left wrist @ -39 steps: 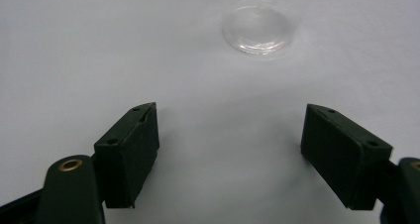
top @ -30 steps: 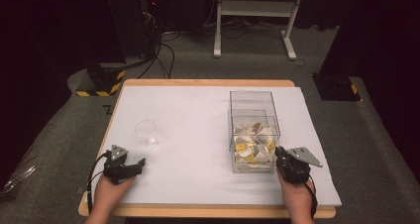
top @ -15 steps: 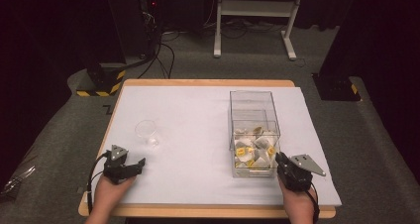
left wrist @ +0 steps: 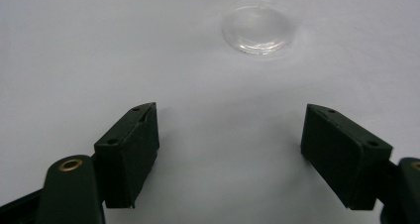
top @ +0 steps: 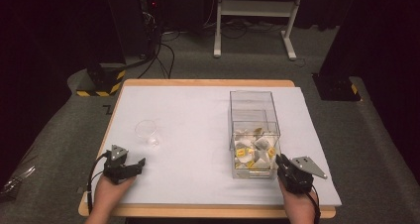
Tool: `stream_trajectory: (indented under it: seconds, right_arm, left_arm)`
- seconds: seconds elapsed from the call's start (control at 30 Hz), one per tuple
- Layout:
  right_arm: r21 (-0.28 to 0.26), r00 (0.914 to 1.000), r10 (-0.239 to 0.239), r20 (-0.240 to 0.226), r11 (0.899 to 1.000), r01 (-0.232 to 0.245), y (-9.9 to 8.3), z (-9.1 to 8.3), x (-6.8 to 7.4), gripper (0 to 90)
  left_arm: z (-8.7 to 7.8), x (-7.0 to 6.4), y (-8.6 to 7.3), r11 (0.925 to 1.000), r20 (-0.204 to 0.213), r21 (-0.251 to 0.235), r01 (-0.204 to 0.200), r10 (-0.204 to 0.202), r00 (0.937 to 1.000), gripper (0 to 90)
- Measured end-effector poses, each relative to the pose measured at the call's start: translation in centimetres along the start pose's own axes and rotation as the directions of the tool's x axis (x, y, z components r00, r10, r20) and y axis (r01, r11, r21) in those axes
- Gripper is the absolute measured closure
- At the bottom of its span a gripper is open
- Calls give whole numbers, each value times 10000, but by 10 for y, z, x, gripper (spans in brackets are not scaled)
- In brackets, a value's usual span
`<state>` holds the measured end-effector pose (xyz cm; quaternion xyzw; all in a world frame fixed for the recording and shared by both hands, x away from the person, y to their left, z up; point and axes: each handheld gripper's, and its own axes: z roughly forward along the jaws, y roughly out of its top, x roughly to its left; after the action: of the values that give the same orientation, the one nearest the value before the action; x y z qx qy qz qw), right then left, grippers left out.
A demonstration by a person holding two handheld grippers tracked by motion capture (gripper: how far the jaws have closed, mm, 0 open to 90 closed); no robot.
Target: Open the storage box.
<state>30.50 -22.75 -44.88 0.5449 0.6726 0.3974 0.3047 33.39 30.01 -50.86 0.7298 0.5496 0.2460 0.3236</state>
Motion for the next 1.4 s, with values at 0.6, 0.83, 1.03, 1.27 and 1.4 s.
stream_trajectory:
  seconds: [0.6,0.83,1.03,1.27,1.4]
  right_arm:
    - [266,9998,-40,195,9996,35,0,-2,3,832]
    - [203,9999,-40,126,9998,37,-3,-6,2,821]
    - [-10,9999,39,-140,10000,-39,0,-10,0,692]
    - [-413,9991,81,-410,9991,-98,8,-15,-3,646]
    - [-550,9994,212,-278,9982,-227,15,-14,-13,645]
  left_arm:
    - [0,0,0,10000,6,-11,3,-3,10000,230]
    - [0,0,0,10000,5,-9,-1,1,10000,230]
    - [0,0,0,10000,6,-12,4,-4,10000,230]
    - [0,0,0,10000,-5,-26,2,-2,10000,231]
    - [0,0,0,10000,-12,-29,17,-17,10000,231]
